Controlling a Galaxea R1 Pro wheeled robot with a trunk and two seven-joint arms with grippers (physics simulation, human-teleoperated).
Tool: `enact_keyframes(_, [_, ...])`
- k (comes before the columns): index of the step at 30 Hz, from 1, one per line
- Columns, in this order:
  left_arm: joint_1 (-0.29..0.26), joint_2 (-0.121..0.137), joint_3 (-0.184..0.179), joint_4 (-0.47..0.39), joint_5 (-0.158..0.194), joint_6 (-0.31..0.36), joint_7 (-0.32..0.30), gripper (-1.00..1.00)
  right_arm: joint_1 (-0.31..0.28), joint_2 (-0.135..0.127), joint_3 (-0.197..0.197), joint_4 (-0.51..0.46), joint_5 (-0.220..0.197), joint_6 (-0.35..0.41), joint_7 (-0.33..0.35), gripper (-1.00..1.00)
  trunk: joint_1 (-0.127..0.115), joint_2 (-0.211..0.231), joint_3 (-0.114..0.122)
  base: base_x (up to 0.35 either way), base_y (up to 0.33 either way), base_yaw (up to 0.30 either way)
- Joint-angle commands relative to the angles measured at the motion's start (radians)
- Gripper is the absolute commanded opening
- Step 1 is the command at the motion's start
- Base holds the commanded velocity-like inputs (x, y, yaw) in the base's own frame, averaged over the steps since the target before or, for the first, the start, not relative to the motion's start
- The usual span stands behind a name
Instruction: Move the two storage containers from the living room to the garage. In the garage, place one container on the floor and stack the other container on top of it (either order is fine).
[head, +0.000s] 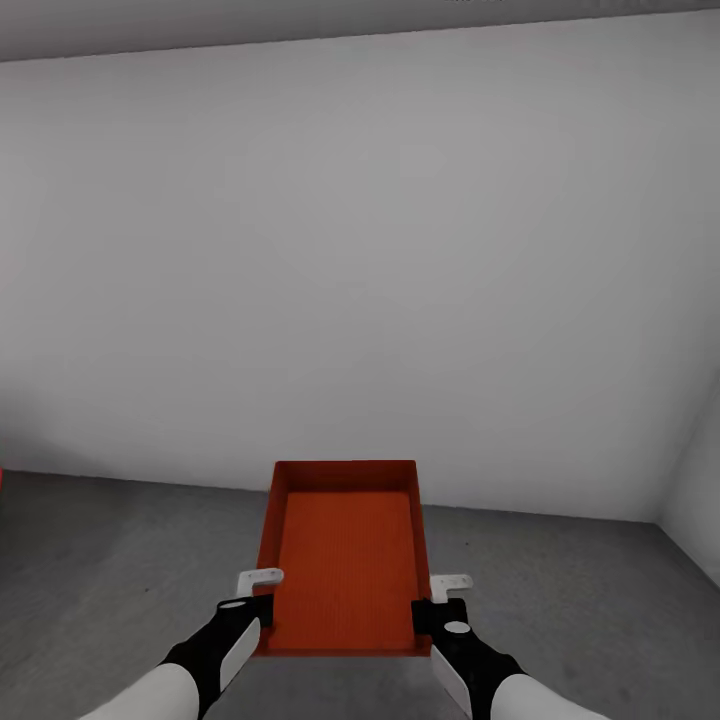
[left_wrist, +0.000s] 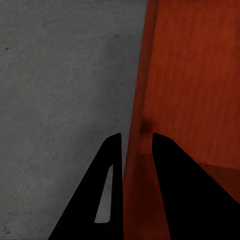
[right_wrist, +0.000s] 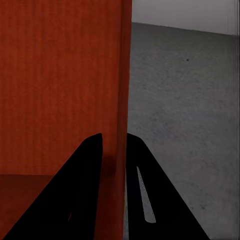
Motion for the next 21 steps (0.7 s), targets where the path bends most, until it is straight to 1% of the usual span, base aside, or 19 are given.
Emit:
enact_keyframes(1, [-0.001,0.072,0.024,-0.005,-0.013,-0.075,0.012,-1.0,0.0,0.0,-0.025,0.003,-0.017,-0.005,-0.006,-1.0,0.0,-0.001,-0.001,0.0,0.0,-0.256])
enact_keyframes(7, [-0.001,0.072,0.024,-0.004,-0.012,-0.075,0.012,-1.0,0.0,0.0,-0.025,0.003,-0.017,-0.005,-0.006,-1.0,0.0,-0.001,-0.001,0.0,0.0,-0.256])
enact_keyframes(9, [-0.001,0.072,0.024,-0.003,-0.012,-0.075,0.012,-1.0,0.0,0.0,-0.025,0.003,-0.017,-0.005,-0.006,-1.0,0.0,-0.001,-0.001,0.0,0.0,-0.137])
enact_keyframes(21, [-0.001,0.073,0.023,-0.003,-0.012,-0.076,0.012,-1.0,0.0,-0.001,-0.022,0.003,-0.017,-0.003,-0.005,-1.0,0.0,-0.001,-0.001,0.0,0.0,-0.021])
